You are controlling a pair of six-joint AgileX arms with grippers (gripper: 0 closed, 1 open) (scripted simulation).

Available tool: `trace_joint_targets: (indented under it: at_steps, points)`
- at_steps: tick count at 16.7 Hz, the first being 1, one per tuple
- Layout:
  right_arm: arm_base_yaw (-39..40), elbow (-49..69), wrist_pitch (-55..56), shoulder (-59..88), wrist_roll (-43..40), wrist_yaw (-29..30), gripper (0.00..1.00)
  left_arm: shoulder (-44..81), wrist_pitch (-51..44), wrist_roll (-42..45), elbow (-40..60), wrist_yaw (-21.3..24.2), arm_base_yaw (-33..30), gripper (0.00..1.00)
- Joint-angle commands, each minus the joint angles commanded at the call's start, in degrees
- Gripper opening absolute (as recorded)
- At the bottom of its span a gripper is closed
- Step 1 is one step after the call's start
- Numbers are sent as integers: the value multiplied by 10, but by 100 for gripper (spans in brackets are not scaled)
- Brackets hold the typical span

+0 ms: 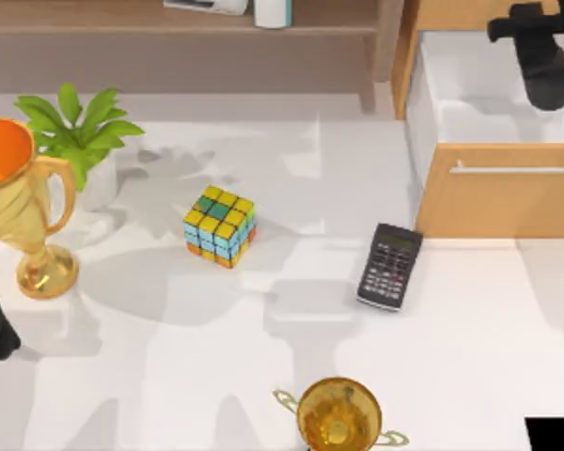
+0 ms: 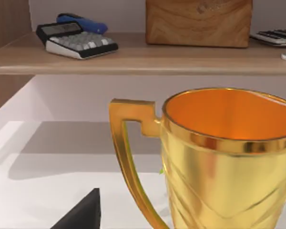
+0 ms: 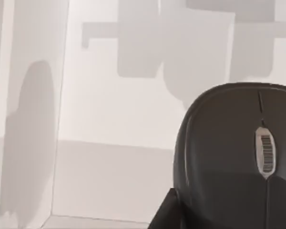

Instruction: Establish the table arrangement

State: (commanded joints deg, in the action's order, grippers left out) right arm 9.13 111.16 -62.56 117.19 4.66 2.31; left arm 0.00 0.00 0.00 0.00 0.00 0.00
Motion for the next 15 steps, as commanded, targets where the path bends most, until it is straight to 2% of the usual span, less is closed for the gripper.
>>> trace_joint_targets:
  at_steps: [6, 15]
  points:
    - [28, -156, 12, -209, 90, 15, 0, 0, 0, 0, 0, 0, 0, 100]
    - [83, -498, 39, -462, 167, 18, 0, 0, 0, 0, 0, 0, 0, 100]
